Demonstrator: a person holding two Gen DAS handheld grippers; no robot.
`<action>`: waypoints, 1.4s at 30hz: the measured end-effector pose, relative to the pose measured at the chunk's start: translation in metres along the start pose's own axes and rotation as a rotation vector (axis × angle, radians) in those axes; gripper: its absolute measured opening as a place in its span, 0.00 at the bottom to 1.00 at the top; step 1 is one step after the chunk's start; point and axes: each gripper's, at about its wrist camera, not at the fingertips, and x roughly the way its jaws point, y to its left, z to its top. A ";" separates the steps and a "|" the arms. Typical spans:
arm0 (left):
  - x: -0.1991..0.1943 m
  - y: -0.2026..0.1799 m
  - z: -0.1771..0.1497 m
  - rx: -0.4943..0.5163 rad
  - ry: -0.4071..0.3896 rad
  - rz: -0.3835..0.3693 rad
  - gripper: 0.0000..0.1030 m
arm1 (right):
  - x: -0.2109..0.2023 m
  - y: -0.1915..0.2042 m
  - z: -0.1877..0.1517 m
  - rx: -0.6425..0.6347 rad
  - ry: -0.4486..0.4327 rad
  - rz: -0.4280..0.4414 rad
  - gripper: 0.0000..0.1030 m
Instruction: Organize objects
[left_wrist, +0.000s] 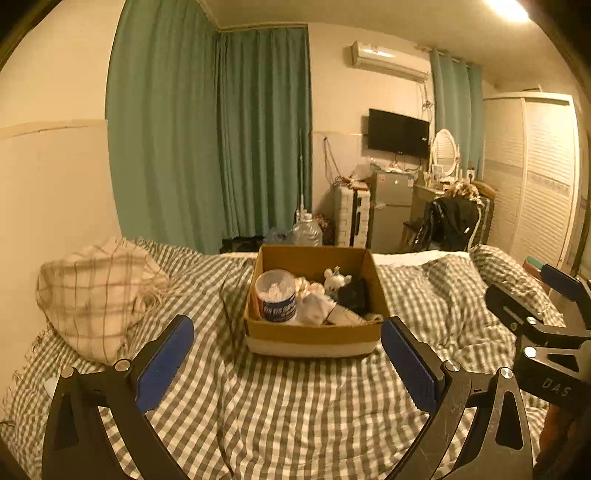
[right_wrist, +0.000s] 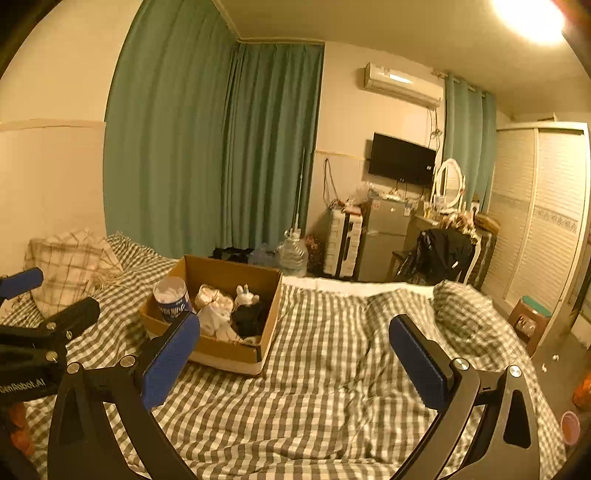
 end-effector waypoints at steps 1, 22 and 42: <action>0.002 0.001 -0.002 -0.006 0.003 0.008 1.00 | 0.003 0.000 -0.002 0.001 0.006 0.001 1.00; 0.007 0.005 -0.007 0.003 0.015 0.006 1.00 | 0.011 0.001 -0.007 0.000 0.026 0.017 1.00; 0.008 0.006 -0.008 0.003 0.026 0.001 1.00 | 0.012 0.003 -0.010 -0.004 0.039 0.027 1.00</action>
